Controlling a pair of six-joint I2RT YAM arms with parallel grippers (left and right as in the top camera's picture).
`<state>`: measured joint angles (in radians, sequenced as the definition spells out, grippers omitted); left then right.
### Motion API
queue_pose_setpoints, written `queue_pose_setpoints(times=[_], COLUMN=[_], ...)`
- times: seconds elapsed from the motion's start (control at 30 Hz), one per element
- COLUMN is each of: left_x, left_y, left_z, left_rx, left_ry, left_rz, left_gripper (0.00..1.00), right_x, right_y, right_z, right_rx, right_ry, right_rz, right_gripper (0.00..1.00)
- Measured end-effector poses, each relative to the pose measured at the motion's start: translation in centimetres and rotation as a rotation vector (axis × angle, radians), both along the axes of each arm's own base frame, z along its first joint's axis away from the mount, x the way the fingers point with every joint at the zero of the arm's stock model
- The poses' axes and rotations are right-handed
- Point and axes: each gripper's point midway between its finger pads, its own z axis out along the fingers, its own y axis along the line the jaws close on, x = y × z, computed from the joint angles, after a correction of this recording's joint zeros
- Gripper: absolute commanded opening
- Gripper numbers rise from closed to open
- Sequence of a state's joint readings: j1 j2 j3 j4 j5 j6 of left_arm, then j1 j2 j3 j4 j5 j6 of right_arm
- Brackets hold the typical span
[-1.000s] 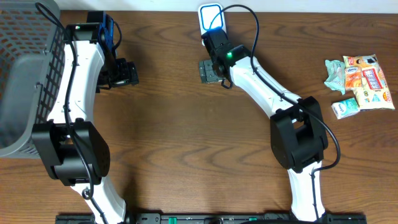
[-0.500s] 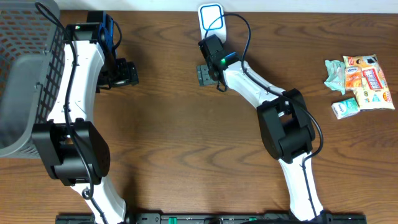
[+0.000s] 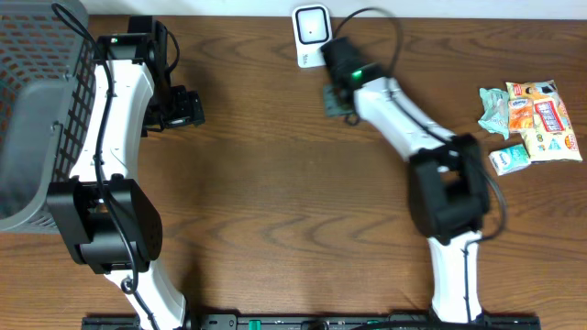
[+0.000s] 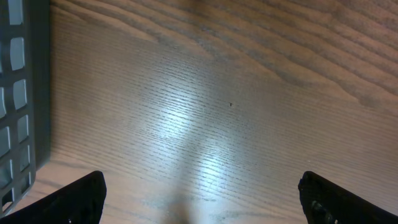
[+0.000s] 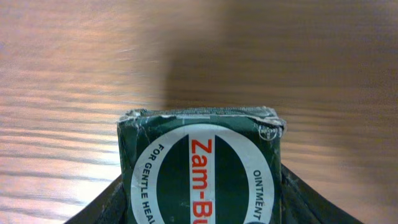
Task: Scan the item barcode
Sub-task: 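Carry the Zam-Buk tin right and drop it on the pile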
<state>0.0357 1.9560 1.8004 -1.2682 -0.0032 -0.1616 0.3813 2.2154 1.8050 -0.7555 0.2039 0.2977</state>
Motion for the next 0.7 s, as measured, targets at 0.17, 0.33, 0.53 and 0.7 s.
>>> queue_pose_setpoints(times=[0.17,0.33,0.53,0.7], left_x=[0.0,0.0,0.0,0.0], left_y=[0.0,0.0,0.0,0.0], left_z=[0.0,0.0,0.0,0.0], left_rx=[0.0,0.0,0.0,0.0], left_ry=[0.0,0.0,0.0,0.0], left_rz=[0.0,0.0,0.0,0.0], left_gripper=[0.98,0.98,0.98,0.98], right_x=[-0.3,-1.9,-4.1,-6.1], right_y=[-9.8,-21.5,-32.0,-36.9], right_z=[6.8,6.9,7.2,7.1], right_rx=[-0.078,-0.218,-0.264,-0.243], right_ry=[-0.043,0.028,0.051,0.065], right_rz=[-0.138,-0.332,-0.539,-0.641], right_gripper=[0.48,0.54,0.87,0.99])
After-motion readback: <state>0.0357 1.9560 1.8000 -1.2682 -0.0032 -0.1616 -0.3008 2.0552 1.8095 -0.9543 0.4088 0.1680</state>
